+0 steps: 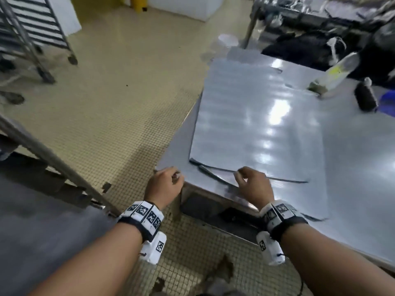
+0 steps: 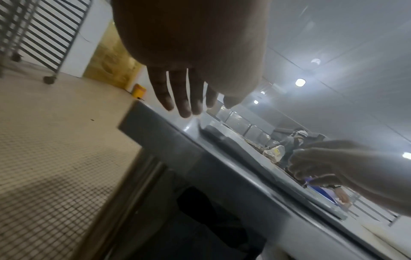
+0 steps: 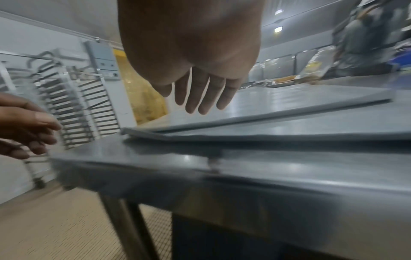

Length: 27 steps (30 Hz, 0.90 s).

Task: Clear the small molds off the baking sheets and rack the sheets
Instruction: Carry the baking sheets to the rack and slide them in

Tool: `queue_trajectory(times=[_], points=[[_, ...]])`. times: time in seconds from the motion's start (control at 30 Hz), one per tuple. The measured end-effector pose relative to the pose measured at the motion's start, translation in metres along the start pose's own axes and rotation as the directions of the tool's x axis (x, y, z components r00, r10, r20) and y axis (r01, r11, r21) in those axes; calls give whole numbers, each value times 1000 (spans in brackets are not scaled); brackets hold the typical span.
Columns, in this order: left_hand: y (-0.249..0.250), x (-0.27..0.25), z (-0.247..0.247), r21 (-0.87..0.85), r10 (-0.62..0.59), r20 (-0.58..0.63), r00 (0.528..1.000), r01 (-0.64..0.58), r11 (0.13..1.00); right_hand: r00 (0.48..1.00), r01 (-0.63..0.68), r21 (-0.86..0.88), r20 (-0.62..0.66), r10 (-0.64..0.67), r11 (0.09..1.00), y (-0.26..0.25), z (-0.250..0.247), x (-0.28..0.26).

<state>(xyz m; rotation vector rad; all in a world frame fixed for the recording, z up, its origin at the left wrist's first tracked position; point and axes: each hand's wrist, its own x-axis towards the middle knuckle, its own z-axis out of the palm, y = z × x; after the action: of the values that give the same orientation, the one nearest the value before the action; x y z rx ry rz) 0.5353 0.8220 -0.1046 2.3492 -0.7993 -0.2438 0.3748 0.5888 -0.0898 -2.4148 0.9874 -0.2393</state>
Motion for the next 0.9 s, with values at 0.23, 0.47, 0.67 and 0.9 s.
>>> queue_trajectory(times=[0.23, 0.47, 0.67, 0.9], points=[[66, 93, 55, 110, -205, 130, 970, 191, 975, 966, -249, -22, -80, 246, 968, 119, -67, 49], [72, 139, 78, 123, -418, 57, 907, 409, 904, 897, -442, -147, -45, 440, 885, 196, -99, 96], [72, 155, 81, 87, -429, 29, 903, 425, 901, 909, -417, 71, 4, 417, 906, 212, -99, 130], [84, 188, 70, 12, -370, 85, 925, 370, 929, 898, -438, 91, 9, 439, 894, 208, -95, 162]])
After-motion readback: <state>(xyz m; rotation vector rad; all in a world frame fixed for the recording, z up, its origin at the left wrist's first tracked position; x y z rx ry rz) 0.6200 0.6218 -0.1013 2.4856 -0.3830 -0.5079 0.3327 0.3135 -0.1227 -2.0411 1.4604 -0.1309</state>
